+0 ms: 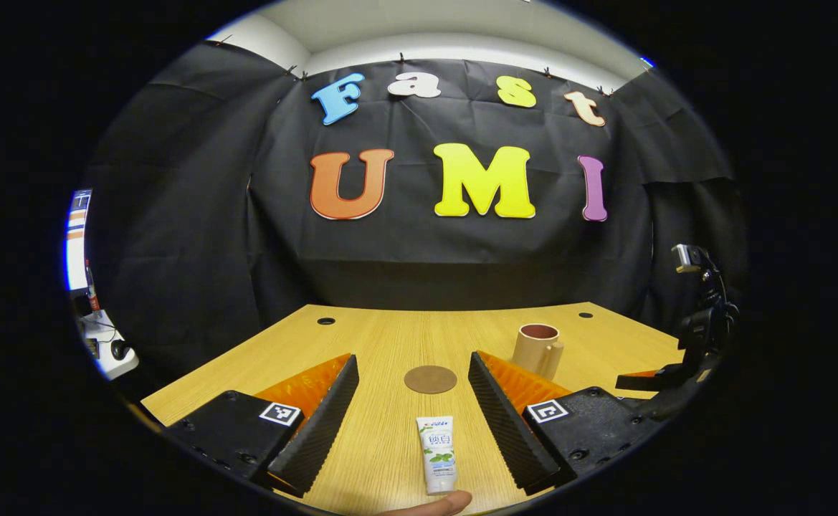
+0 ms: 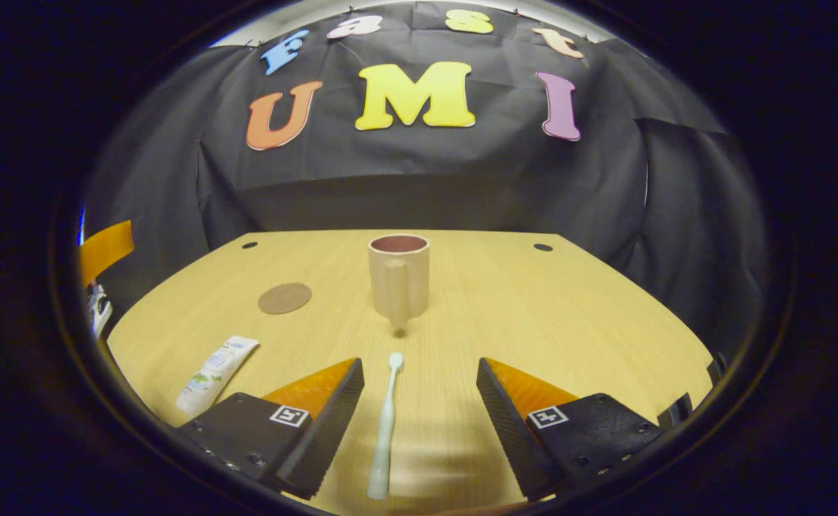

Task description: Put the toothbrush and toothpaste on the desktop into the cup, then pick up the cup and place it on the coaster on the desktop.

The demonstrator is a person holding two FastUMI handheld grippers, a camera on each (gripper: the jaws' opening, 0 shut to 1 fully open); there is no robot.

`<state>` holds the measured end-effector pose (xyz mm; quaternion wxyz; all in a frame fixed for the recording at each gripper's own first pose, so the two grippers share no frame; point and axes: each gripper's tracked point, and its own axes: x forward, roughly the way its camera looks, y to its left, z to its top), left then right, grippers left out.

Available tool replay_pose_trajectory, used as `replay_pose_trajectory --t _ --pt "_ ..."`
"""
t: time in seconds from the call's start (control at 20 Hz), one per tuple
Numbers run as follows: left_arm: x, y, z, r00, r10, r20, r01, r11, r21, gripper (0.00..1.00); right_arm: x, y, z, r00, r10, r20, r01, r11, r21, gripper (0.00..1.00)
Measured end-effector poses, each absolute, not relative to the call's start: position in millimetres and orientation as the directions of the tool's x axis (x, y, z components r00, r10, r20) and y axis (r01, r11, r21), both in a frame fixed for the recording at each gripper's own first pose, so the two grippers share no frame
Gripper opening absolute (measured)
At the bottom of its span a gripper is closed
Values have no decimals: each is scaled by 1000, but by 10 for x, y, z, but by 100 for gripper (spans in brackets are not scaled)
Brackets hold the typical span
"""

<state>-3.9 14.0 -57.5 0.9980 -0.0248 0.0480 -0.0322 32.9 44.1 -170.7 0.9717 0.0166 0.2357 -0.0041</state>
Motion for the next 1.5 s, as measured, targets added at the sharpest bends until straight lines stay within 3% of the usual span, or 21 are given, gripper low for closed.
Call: replay_pose_trajectory --t 0.15,0.3,0.4,0.45,0.6,0.65,0.9,0.95,1.35,1.5 --pt "18 190 -719 990 -53 -132 44 997 -65 99 349 544 -1880 860 27 -510 -21 1000 19 75" --pt "67 231 -828 987 -38 -154 29 998 -62 99 340 629 -1999 822 55 -567 -31 998 52 74" --pt "90 209 -911 983 -49 -177 37 997 -73 98 345 584 -2053 807 30 -590 -3 999 47 63" --pt "92 218 -925 982 -48 -184 35 997 -74 99 353 576 -2051 803 28 -596 1 999 49 52" --pt "118 214 -931 982 -45 -185 33 997 -64 99 346 591 -2092 786 49 -616 1 997 81 39" --pt "123 211 -926 982 -46 -184 35 997 -62 99 349 611 -2084 785 60 -617 -8 996 87 30" --pt "135 162 -1005 977 -52 -205 41 997 -59 99 352 571 -2104 773 84 -629 -12 993 118 18" --pt "133 144 -1024 976 -53 -211 42 998 -57 99 348 578 -2096 769 90 -632 -21 993 115 2" --pt "91 -114 -1365 940 -113 -321 102 993 -53 98 306 565 -1927 809 150 -569 -75 985 153 0" --pt "82 -263 -1672 894 -143 -425 122 990 -75 97 257 523 -1740 841 167 -515 -96 982 163 0"
